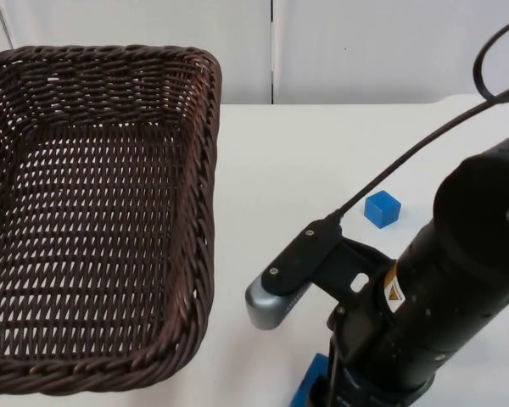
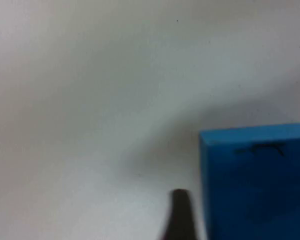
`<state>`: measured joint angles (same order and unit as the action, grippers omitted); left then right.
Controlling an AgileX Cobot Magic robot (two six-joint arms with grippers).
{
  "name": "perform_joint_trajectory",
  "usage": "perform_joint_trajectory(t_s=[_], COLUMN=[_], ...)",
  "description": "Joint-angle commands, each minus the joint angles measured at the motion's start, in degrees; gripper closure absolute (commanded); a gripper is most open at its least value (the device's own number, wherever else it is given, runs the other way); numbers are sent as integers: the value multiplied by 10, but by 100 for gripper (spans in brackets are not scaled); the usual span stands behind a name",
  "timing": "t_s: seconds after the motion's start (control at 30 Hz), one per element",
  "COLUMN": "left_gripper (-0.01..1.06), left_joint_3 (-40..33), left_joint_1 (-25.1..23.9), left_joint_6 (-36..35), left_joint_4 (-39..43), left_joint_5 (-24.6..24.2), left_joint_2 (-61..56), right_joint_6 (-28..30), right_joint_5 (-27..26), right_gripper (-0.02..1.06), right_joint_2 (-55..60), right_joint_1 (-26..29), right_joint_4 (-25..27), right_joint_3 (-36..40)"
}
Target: Pick up the basket with the left hand and place the largest block into the basket with the right hand.
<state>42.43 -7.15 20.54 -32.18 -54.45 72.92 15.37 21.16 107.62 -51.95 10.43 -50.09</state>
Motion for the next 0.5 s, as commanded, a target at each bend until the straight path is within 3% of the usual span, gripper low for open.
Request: perform_joint_trajectory(t_s=[0.0,0.03,0.17,0.23,0.47], left_gripper=[105,105,105,105,105], left_joint_3=[-1,-1,-1,-1,-1], left_joint_1=[-3,-3,-3,-3,-3], left_joint_6=[0,0,0,0,0], left_joint_4=[-19,-19,-19,-19,-20], left_joint_5=[-1,-1,-1,-1,-2], left_joint_2=[-6,-6,-6,-6,-6], right_joint_6=[1,1,1,1,5], right_joint_5=[1,1,27,40,84], right_gripper=[67,67,100,105,105], right_joint_2=[1,1,-14,-25,-124], right_joint_1=[0,0,0,0,0], right_joint_4=[2,2,2,2,2], right_joint_3=[-2,-2,-2,-2,-2])
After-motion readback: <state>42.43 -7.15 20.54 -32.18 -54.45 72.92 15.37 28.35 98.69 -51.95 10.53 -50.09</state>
